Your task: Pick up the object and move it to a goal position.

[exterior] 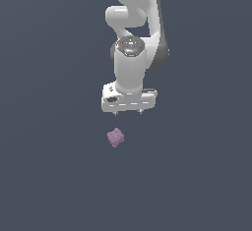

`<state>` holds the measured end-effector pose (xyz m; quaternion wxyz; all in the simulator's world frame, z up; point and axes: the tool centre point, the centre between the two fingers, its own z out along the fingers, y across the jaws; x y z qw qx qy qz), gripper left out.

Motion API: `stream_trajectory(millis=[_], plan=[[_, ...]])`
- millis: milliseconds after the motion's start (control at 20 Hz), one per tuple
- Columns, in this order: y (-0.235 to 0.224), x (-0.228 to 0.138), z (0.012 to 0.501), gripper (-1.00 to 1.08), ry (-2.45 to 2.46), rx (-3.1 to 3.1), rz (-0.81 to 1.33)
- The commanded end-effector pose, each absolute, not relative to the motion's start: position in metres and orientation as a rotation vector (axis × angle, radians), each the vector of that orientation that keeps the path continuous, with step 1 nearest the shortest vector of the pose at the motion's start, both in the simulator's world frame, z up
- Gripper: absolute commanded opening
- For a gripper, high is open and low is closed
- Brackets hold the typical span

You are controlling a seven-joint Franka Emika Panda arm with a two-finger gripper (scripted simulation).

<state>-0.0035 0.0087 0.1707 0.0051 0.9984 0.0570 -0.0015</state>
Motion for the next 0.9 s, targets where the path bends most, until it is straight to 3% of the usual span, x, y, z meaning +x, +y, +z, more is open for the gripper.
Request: stream_trajectory(millis=[0,850], plan=[[0.006,0.0,0.167,1.0,0.226,3.123,-0.006],[-0.032,0.033,0.115,1.0,0.779,3.037,-0.005]])
